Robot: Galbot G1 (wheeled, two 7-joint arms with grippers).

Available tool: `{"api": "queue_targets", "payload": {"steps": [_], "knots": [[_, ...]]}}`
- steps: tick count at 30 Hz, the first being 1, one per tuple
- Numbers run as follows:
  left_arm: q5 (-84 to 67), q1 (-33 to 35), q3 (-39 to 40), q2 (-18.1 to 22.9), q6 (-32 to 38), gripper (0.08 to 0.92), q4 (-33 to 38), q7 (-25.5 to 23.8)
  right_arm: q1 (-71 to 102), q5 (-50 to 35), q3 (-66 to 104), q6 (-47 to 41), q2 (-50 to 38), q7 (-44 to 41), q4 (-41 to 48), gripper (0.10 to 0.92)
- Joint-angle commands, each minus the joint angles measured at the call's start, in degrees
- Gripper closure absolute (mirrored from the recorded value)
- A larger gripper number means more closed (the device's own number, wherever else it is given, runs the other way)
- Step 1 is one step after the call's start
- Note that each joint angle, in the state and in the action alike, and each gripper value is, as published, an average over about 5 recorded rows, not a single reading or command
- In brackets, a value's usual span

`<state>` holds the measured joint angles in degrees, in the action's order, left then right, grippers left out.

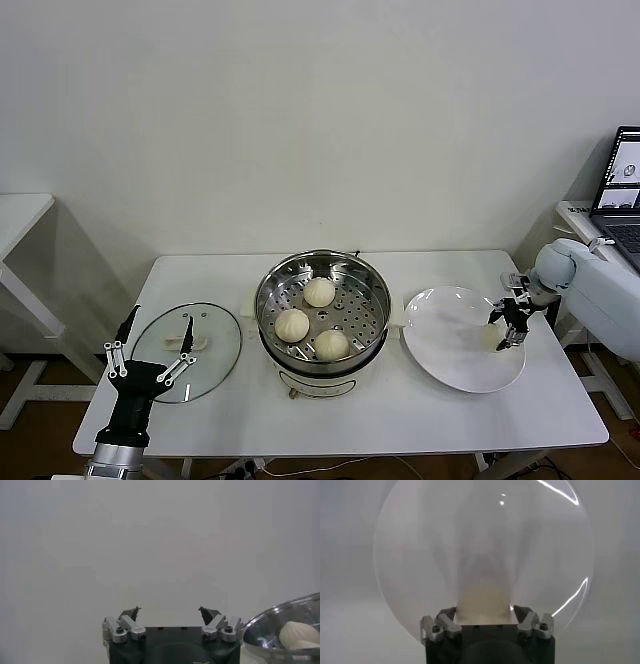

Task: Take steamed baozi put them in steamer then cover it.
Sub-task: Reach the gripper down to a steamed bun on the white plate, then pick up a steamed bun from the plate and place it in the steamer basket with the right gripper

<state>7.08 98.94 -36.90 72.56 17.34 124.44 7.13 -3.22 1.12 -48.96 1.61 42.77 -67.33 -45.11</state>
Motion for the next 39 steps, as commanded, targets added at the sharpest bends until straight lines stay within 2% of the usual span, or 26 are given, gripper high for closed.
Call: {"api": "queue_targets", "payload": {"steps": [1, 8, 14, 18, 27, 39], "knots": [[0.26, -0.02, 0.08, -0.05, 0.02, 0.177, -0.17, 0.15, -0.13, 0.56, -0.12, -0.31, 0.31, 0.25, 0.04, 0.359], [0.09, -0.51, 0.19, -0.3, -0.19, 0.177, 0.0, 0.15, -10.95, -2.22, -5.42, -0.78, 0.01, -4.94, -5.35, 0.388], [-0.09, -1.07, 0.28, -0.55, -0.34, 0.177, 0.01, 0.18, -29.47, -14.15, -19.4, -3.21, 3.58, -14.48, -12.6, 0.389], [-0.1, -1.25, 0.42, -0.51, -0.49, 0.177, 0.19, 0.23, -39.48, -21.79, -26.83, -5.71, 8.37, -16.76, -16.91, 0.384], [-0.15, -1.42, 0.52, -0.41, -0.66, 0.177, 0.24, 0.35, -44.6, -34.44, -32.56, -11.03, 18.5, -10.72, -23.8, 0.373], [-0.81, -1.76, 0.18, -0.42, -0.65, 0.177, 0.02, 0.53, -39.87, -33.62, -35.72, -13.83, 24.02, -4.42, -26.57, 0.372]]}}
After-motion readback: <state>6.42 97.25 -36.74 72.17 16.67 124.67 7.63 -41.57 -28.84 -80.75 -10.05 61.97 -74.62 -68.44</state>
